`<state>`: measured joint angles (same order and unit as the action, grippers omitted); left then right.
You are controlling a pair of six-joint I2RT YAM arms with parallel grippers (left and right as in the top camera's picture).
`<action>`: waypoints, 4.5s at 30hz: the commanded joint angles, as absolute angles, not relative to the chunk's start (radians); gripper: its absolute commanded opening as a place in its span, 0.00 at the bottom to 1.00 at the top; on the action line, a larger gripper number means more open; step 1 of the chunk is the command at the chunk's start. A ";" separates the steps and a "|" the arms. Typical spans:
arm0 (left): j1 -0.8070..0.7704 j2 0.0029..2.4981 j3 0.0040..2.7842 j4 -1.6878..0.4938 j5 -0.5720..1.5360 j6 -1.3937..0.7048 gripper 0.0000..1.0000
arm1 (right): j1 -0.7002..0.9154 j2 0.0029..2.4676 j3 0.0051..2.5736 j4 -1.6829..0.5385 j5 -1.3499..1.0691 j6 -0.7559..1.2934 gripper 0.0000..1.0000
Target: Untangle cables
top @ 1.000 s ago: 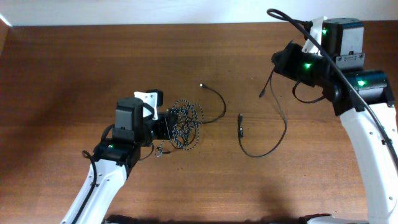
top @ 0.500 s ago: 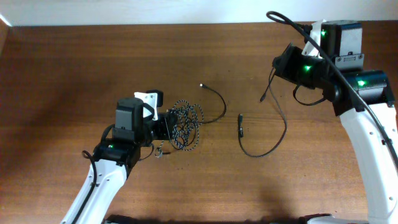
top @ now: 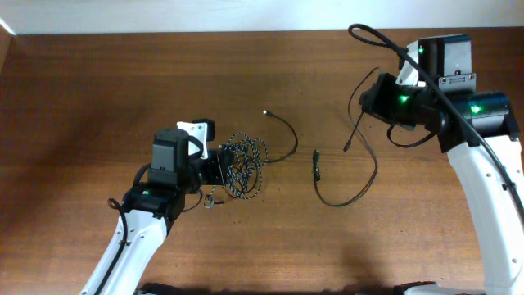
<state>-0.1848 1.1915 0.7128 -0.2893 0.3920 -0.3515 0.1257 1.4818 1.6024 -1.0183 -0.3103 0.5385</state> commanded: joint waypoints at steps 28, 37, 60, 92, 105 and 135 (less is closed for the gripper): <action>-0.188 1.185 0.719 -0.286 0.332 -0.350 0.02 | 0.559 1.888 0.976 -0.793 0.042 0.315 0.50; -0.188 1.185 0.719 -0.294 0.332 -0.351 0.01 | 0.353 1.745 1.293 -0.989 0.052 0.278 0.04; -0.188 1.185 0.719 -0.237 0.306 -0.397 0.01 | -0.622 2.285 1.698 -0.928 0.011 0.295 0.83; -0.188 1.185 0.719 0.039 0.533 -0.625 0.00 | -0.043 2.035 3.086 -1.699 -0.798 0.235 0.99; -0.176 1.185 0.719 0.537 0.287 -1.055 0.03 | 0.373 2.051 2.442 -1.668 -0.721 0.165 0.45; -0.176 1.185 0.719 0.366 0.417 -1.393 0.00 | 0.622 2.167 2.438 -1.423 -0.036 0.996 0.36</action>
